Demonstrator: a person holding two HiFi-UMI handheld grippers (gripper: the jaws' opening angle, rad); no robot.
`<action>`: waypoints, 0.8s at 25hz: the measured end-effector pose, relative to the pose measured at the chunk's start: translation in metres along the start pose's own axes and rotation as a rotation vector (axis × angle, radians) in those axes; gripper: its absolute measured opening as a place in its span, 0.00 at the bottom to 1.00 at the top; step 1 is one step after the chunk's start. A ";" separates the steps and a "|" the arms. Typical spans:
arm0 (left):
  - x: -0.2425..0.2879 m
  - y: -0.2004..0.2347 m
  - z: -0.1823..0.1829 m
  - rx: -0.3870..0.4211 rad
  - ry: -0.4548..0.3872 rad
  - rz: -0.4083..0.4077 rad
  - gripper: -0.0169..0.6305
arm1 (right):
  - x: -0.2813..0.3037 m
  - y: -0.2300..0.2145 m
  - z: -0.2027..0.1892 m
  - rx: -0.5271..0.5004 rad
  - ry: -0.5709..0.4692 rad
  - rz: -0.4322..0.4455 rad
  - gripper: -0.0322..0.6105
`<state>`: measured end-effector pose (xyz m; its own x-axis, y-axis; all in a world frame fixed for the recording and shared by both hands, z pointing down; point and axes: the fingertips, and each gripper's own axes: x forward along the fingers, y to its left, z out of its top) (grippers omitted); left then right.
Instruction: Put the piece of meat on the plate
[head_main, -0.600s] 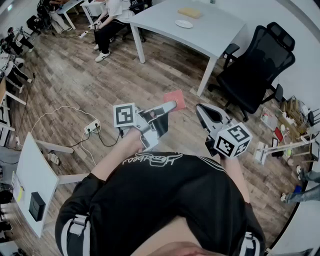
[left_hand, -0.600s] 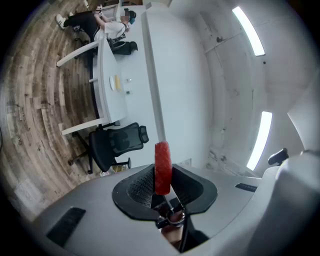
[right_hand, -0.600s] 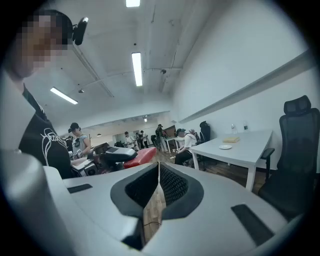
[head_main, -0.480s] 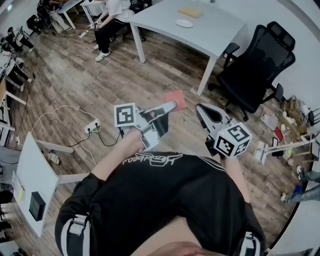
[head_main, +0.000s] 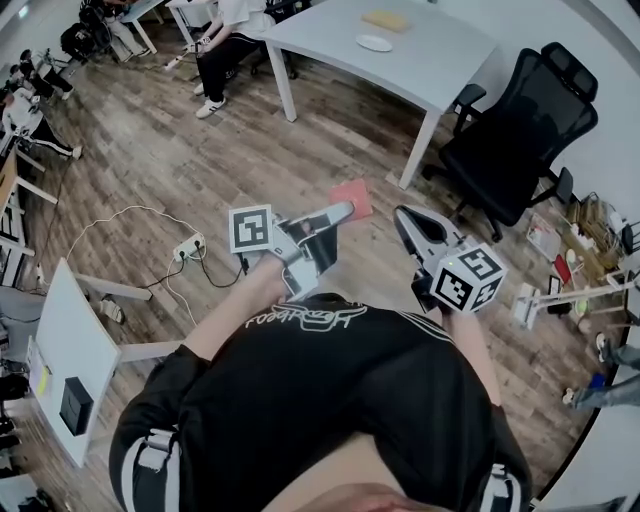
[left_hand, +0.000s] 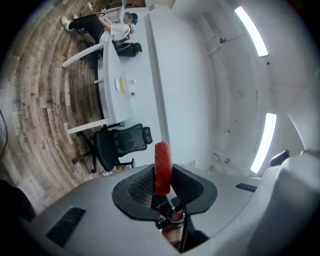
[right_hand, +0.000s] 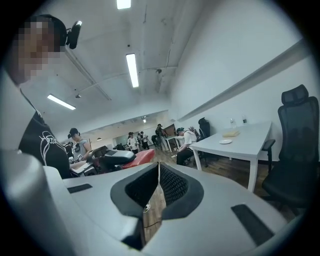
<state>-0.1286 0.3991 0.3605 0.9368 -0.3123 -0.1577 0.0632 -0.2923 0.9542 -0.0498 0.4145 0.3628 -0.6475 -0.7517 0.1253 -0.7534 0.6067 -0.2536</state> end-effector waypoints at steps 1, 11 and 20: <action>0.000 0.001 0.000 -0.004 -0.002 0.002 0.17 | 0.000 -0.001 -0.002 0.006 0.004 -0.001 0.07; 0.001 0.019 0.006 -0.038 -0.016 0.011 0.17 | 0.007 -0.019 -0.012 0.038 0.015 -0.028 0.07; 0.022 0.045 0.038 -0.056 -0.021 0.003 0.17 | 0.036 -0.055 -0.005 0.038 0.005 -0.024 0.07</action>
<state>-0.1182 0.3445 0.3898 0.9296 -0.3324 -0.1591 0.0797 -0.2401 0.9675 -0.0320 0.3556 0.3860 -0.6299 -0.7647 0.1361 -0.7639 0.5782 -0.2868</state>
